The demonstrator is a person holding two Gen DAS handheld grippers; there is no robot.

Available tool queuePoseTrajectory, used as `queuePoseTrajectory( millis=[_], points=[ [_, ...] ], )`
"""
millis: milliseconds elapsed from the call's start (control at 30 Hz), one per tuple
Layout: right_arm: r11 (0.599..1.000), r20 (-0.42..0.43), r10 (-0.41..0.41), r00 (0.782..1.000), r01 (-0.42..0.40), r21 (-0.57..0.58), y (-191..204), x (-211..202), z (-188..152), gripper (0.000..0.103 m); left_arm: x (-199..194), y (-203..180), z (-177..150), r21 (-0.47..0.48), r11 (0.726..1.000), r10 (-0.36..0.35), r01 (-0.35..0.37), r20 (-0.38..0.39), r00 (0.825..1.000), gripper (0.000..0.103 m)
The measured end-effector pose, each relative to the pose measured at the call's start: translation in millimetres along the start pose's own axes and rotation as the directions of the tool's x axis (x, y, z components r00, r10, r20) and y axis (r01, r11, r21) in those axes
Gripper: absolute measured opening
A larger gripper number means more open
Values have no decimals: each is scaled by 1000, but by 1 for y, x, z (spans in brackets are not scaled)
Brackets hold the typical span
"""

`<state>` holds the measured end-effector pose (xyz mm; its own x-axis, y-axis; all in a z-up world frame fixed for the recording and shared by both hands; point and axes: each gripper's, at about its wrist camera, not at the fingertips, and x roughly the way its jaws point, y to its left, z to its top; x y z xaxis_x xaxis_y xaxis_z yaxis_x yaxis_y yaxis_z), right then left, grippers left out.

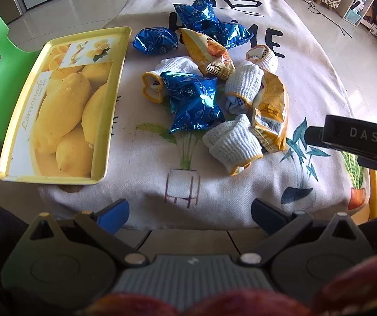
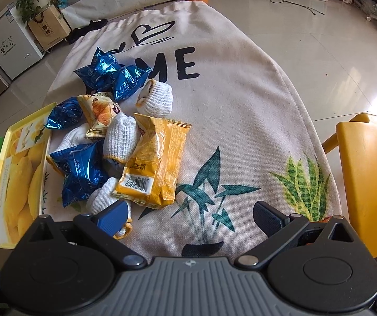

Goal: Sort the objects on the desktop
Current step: 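Move both tools toward the pile of snacks and gloves, then grasp the yellow snack bag with the right tool while the left tool grasps a white glove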

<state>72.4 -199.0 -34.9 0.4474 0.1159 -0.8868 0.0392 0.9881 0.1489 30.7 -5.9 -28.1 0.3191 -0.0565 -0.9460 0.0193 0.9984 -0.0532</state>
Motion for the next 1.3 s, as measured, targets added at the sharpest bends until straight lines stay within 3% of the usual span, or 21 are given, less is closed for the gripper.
queuePoseTrajectory(
  millis=[200,400,600,1300],
  points=[
    [996,-9,27,1000,-28,-82,0,3,29,102,10,-2,17,36,999,-9,9,2,1000,103],
    [992,-58,86,995,-80,95,-16,21,34,102,24,-7,30,82,996,-19,19,-6,1000,103],
    [994,-58,69,996,-64,87,-11,23,36,102,40,-15,43,135,990,-46,46,-4,999,103],
    [994,-123,37,992,-24,102,5,62,47,99,95,-14,51,56,987,-150,152,-51,987,103]
  ],
)
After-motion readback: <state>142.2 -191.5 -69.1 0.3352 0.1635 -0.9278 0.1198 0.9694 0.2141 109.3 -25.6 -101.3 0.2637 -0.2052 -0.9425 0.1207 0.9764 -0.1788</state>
